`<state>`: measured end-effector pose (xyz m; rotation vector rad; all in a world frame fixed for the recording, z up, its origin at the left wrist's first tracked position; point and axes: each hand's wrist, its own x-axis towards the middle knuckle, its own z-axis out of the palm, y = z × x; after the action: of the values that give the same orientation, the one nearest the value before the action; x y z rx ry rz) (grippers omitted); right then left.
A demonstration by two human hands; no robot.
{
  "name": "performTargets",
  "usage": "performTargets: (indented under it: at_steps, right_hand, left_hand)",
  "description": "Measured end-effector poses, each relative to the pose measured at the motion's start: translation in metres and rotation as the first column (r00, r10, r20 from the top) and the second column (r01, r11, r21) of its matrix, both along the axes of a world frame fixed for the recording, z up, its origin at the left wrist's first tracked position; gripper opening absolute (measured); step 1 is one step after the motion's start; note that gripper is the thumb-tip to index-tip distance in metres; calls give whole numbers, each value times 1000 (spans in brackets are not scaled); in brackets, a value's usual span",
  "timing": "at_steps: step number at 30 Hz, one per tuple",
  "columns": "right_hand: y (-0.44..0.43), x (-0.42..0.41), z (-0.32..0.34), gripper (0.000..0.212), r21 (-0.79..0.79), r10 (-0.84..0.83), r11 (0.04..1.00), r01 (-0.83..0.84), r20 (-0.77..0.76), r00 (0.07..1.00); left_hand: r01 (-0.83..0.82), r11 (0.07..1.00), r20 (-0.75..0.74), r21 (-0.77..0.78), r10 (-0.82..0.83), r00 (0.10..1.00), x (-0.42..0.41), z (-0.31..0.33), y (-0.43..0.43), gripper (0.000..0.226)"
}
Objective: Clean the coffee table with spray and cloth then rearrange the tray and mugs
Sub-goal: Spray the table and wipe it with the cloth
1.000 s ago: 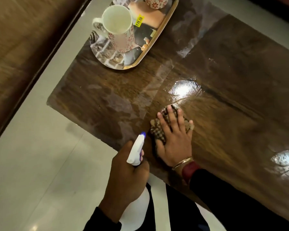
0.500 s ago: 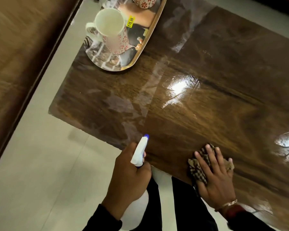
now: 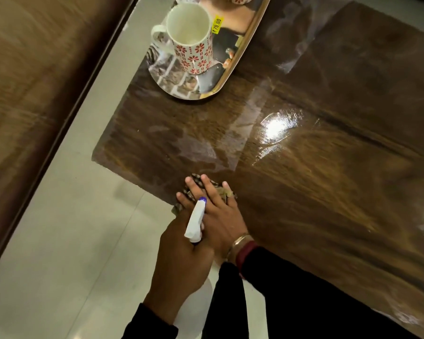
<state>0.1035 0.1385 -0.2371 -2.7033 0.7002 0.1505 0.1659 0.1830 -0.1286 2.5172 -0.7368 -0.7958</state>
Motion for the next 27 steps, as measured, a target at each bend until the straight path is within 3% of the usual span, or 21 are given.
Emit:
performTargets:
  at_steps: [3,6,9,11,14,18,20,24,27]
  right_hand:
    - [-38,-13,0,80,24,-146,989,146,15,989]
    - [-99,-14,0,82,6,-428,904,428,19,904]
    - [-134,2,2,79,19,-532,847,532,4,847]
    - [-122,8,3,81,8,-467,884,467,9,884]
    - [-82,4,5,88,16,-109,994,109,12,994]
    - [-106,-2,2,89,42,185,982,-185,15,983]
    - [-146,3,3,90,67,149,986,-150,16,989]
    - [-244,29,6,85,39,-121,992,120,34,992]
    - [-262,44,5,80,19,-167,986,167,22,986]
  left_hand:
    - [-15,999,-181,-48,6,983,19,9,7,35]
    - [-64,995,-219,-78,45,975,37,7,15,35]
    - [-110,990,-293,-84,81,953,45,9,13,33]
    - [-112,991,-314,-72,84,946,48,11,14,35]
    - [-84,995,-353,-46,63,933,53,15,6,36]
    - [-41,998,-317,-38,27,948,57,25,-8,37]
    - [-45,998,-309,-35,32,950,56,28,-16,32]
    - [-67,997,-300,-37,53,952,57,25,-35,34]
    - [-143,988,-291,-54,122,949,55,24,-47,41]
